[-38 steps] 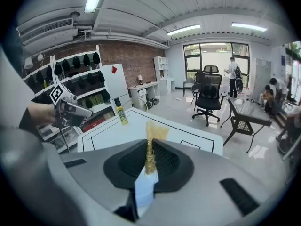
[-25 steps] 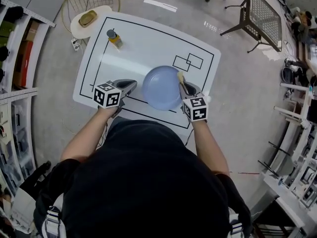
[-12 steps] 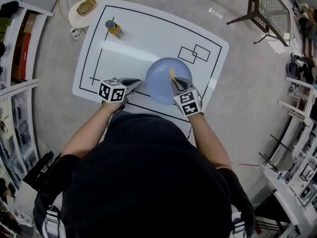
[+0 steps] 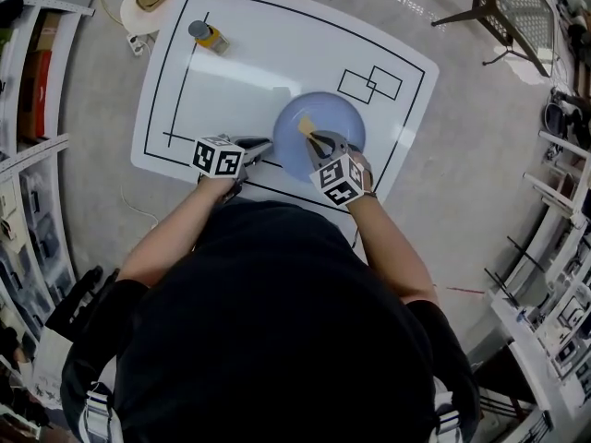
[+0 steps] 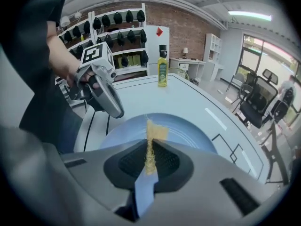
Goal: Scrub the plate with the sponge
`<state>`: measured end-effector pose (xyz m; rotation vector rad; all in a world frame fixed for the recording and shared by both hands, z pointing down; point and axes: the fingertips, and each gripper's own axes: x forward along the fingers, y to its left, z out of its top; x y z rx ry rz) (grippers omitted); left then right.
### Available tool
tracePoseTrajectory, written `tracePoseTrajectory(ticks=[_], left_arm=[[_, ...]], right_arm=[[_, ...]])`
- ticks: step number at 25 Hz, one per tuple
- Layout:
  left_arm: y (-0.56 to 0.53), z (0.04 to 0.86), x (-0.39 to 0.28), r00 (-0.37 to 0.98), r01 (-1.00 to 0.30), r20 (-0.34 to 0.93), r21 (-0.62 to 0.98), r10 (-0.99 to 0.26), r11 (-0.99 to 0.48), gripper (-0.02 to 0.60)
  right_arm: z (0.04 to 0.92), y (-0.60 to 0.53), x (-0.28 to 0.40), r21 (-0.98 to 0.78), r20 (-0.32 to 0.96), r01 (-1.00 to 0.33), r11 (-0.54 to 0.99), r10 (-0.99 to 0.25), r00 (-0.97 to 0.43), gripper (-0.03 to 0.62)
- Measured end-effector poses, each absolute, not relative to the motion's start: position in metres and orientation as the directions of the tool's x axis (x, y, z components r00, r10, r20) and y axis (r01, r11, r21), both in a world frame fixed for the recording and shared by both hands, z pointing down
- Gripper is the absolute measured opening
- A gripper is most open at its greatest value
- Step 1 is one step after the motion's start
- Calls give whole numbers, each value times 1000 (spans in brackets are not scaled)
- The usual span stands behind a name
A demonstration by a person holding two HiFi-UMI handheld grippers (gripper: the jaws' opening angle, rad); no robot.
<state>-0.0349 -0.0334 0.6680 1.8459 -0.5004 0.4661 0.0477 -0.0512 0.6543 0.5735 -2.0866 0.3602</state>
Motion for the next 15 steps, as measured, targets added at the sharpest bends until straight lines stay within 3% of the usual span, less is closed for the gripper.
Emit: tracePoseTrajectory(ticks=[15], left_arm=[[-31, 696, -22, 836, -541, 547, 808, -43, -234, 106]], right_arm=[[697, -20, 14, -34, 868, -257, 966, -99, -487, 31]])
